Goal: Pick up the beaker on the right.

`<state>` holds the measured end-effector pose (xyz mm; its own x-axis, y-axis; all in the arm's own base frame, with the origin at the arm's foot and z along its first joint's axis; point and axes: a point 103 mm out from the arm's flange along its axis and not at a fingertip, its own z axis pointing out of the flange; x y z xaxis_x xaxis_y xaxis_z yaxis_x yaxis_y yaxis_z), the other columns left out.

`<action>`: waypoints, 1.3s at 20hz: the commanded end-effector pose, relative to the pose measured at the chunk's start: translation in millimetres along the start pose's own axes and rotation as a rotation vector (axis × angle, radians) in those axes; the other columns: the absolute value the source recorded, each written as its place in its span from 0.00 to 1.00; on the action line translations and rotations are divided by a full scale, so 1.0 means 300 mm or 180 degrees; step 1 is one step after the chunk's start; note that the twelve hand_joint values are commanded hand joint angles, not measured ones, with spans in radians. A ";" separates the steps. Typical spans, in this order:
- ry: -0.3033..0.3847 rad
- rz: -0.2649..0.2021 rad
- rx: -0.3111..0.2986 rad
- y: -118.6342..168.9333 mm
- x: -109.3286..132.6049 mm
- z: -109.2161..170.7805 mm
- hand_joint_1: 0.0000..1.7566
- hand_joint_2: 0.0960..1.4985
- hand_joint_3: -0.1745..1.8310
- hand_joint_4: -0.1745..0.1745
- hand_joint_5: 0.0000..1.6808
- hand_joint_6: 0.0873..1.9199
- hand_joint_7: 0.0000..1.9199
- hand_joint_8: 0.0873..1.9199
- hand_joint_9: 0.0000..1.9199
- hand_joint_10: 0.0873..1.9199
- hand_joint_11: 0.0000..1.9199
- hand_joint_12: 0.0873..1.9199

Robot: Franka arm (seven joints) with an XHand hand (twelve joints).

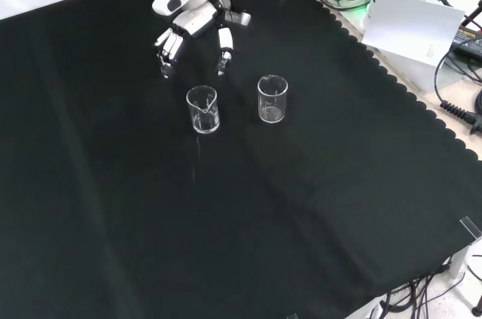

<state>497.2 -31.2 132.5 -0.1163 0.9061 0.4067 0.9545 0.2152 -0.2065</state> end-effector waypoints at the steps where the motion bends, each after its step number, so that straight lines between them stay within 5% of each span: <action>1: 0.0408 -0.0221 -0.0027 0.043 -0.052 0.075 0.49 0.33 0.39 0.40 0.22 0.00 0.12 0.33 0.16 0.31 0.01 0.72; 11: 0.0660 -0.0469 -0.0013 0.091 -0.050 0.130 0.49 0.32 0.40 0.41 0.21 0.00 0.10 0.33 0.15 0.31 0.00 0.71; 26: 0.1009 -0.0506 -0.0020 0.122 -0.030 0.238 0.49 0.31 0.40 0.41 0.26 0.00 0.13 0.33 0.17 0.31 0.00 0.72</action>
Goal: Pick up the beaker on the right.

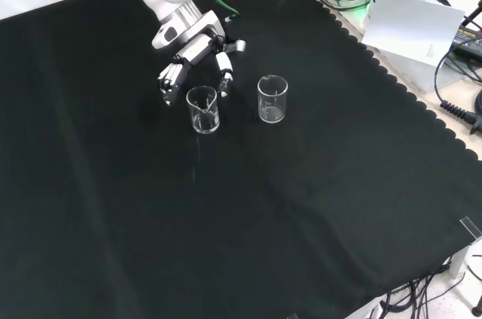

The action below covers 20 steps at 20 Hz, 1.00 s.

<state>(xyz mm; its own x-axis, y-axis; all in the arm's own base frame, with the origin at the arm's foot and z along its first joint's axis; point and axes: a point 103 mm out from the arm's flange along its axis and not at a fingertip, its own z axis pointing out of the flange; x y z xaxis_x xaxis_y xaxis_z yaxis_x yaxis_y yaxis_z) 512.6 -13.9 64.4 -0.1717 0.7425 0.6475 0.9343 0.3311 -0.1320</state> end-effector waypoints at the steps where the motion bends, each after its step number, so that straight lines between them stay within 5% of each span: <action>1: 0.0219 -0.0088 -0.0029 0.019 0.006 0.038 0.49 0.31 0.40 0.41 0.27 0.00 0.13 0.33 0.17 0.31 0.00 0.72; 20: 0.0353 -0.0119 -0.0173 0.058 0.014 0.088 0.52 0.30 0.40 0.41 0.28 0.00 0.14 0.33 0.18 0.31 0.01 0.72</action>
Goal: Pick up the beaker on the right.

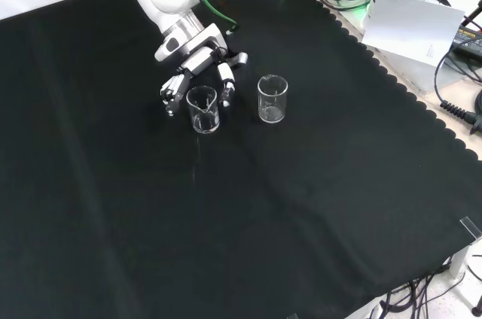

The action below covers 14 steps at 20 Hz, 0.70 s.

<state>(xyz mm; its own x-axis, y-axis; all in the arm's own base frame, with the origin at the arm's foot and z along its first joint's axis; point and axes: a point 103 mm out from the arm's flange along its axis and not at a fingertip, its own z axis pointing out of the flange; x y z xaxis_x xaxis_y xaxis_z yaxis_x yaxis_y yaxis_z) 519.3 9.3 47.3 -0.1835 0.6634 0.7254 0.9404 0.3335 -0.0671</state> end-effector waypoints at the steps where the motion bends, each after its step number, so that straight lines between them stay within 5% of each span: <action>1: 0.0036 0.0027 -0.0034 0.007 -0.002 0.012 0.53 0.30 0.40 0.41 0.28 0.00 0.14 0.33 0.18 0.31 0.01 0.72; 14: 0.0227 0.0003 -0.0015 0.042 0.019 0.059 0.55 0.31 0.40 0.40 0.28 0.09 0.17 0.35 0.23 0.28 0.03 0.71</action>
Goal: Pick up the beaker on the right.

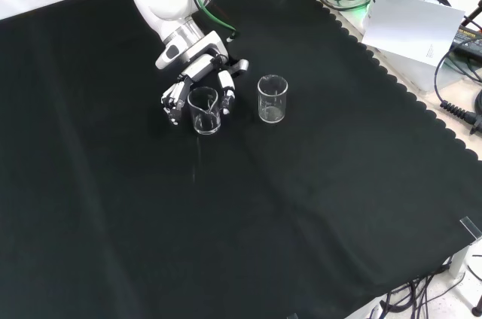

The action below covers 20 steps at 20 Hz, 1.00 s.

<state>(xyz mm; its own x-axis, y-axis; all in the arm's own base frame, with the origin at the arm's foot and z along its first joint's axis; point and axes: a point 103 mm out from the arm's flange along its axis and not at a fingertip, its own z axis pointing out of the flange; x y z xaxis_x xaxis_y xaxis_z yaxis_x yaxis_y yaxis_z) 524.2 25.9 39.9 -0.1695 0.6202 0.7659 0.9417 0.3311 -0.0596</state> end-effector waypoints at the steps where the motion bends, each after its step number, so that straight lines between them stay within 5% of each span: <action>1: 0.0049 0.0031 0.0002 0.007 0.002 0.011 0.55 0.31 0.40 0.40 0.26 0.13 0.17 0.35 0.23 0.28 0.03 0.71; 8: 0.0130 0.0140 -0.0039 0.015 -0.003 0.010 0.55 0.35 0.41 0.43 0.34 0.45 0.21 0.35 0.27 0.28 0.06 0.70; 11: 0.0115 0.0199 -0.0162 0.021 0.007 -0.002 0.60 0.51 0.33 0.54 0.53 0.50 0.32 0.37 0.36 0.29 0.15 0.68; 12: 0.0076 0.0200 -0.0230 0.022 0.015 -0.011 0.63 0.53 0.31 0.40 0.58 0.49 0.39 0.37 0.42 0.28 0.23 0.65; 13: -0.0045 0.0213 -0.0382 0.020 0.030 -0.025 0.66 0.53 0.30 0.46 0.62 0.47 0.49 0.36 0.50 0.27 0.36 0.59; 15: -0.0121 0.0180 -0.0619 0.019 0.057 -0.056 0.76 0.51 0.29 0.25 0.68 0.41 0.61 0.34 0.64 0.16 0.53 0.46; 17: -0.0235 0.0094 -0.0784 0.020 0.087 -0.095 0.80 0.44 0.34 0.10 0.71 0.37 0.68 0.31 0.74 0.05 0.60 0.40; 20: -0.0511 -0.0042 -0.0869 0.022 0.133 -0.169 0.81 0.52 0.22 0.01 0.76 0.23 0.67 0.30 0.78 0.00 0.65 0.35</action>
<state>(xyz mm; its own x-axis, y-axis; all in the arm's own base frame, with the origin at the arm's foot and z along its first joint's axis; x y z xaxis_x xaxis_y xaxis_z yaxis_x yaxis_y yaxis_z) 530.7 28.7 56.9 -0.1242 0.6405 0.7579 0.9783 0.2067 -0.0144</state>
